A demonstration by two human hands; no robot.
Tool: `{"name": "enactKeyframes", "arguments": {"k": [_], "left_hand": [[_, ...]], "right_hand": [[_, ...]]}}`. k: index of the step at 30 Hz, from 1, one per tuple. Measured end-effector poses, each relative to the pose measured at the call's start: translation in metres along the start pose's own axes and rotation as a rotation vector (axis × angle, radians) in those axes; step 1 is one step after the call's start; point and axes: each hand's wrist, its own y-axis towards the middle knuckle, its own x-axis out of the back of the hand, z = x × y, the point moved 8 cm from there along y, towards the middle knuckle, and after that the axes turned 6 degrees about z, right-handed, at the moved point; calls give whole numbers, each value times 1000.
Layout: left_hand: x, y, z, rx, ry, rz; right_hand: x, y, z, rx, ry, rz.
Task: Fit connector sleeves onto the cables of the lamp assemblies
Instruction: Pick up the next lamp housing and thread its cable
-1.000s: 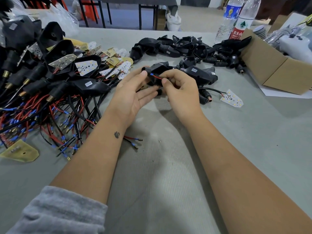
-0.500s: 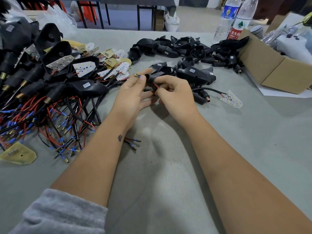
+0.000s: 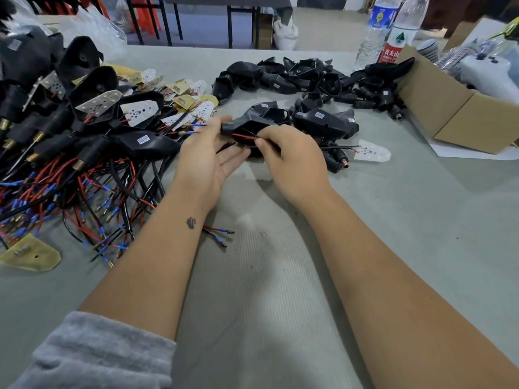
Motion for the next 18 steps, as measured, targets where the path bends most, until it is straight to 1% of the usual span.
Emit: {"name": "enactKeyframes", "arguments": {"k": [3, 6, 8, 12, 14, 18], "left_hand": [[-11, -2, 5, 12, 194, 98], [-15, -4, 5, -22, 257, 122], [-12, -4, 2, -39, 232, 84], [1, -3, -4, -44, 58, -34], [3, -4, -4, -45, 20, -46], [0, -3, -3, -40, 36, -18]], "right_hand": [[-1, -1, 4, 37, -28, 3], [0, -2, 5, 26, -14, -6], [1, -2, 4, 11, -13, -11], [5, -1, -6, -76, -130, -38], [9, -1, -9, -89, -101, -58], [13, -1, -7, -62, -40, -75]]}}
